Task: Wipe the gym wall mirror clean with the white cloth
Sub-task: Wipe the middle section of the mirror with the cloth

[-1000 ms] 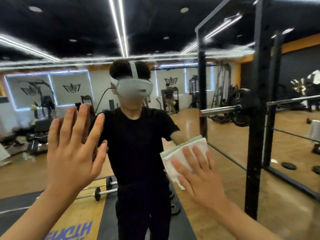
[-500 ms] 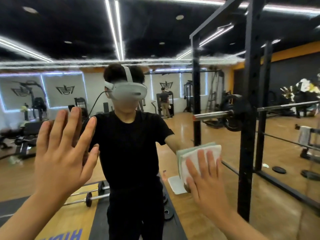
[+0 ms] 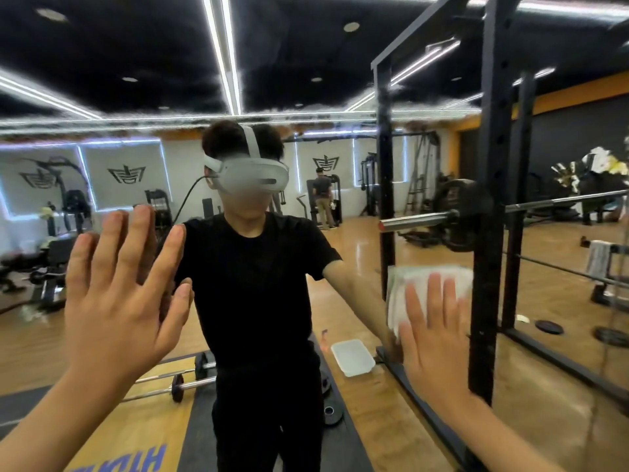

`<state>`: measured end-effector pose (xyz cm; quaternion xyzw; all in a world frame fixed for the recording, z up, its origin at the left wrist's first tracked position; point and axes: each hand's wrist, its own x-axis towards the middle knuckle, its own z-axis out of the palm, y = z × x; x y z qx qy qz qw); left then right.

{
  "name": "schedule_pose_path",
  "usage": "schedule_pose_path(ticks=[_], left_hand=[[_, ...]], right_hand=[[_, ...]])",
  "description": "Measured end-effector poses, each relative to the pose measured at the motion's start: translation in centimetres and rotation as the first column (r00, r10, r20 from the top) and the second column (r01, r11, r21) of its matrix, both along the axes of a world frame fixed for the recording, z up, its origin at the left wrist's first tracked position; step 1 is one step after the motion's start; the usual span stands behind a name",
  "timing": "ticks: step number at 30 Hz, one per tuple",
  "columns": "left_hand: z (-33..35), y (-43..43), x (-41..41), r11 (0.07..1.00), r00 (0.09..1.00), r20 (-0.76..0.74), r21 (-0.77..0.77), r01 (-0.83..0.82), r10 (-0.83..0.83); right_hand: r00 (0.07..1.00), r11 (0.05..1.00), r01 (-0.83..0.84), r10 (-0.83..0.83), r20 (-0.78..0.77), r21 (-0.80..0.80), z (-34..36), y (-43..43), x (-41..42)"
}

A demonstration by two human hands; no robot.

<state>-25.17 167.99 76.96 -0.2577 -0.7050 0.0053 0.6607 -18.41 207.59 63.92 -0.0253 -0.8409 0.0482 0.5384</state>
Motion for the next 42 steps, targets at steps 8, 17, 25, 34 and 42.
schedule_pose_path(ticks=[8, 17, 25, 34, 42], left_hand=[[0.0, 0.0, -0.1, 1.0, 1.0, -0.022, -0.008, -0.021, 0.021], [0.3, 0.0, 0.2, 0.999, 0.999, -0.03, -0.013, -0.043, 0.042], [0.2, 0.1, 0.0, 0.998, 0.998, -0.01, 0.001, -0.063, 0.063], [0.4, -0.3, 0.2, 0.998, 0.998, 0.003, -0.008, -0.064, 0.064], [0.2, 0.2, 0.2, 0.996, 0.996, -0.007, 0.013, -0.088, 0.088]], right_hand=[[0.971, 0.995, 0.035, -0.055, -0.232, -0.089, 18.8, 2.9, -2.4], [0.999, 0.974, -0.045, 0.051, -0.019, 0.221, 2.7, -2.8, -0.3], [0.979, 1.0, -0.012, 0.009, -0.204, -0.013, 21.5, -5.5, -2.7], [0.973, 0.825, -0.182, 0.23, -0.024, 0.535, 12.2, -15.9, -3.2], [0.982, 0.99, -0.022, 0.047, -0.184, 0.137, 17.6, -6.1, -2.8]])
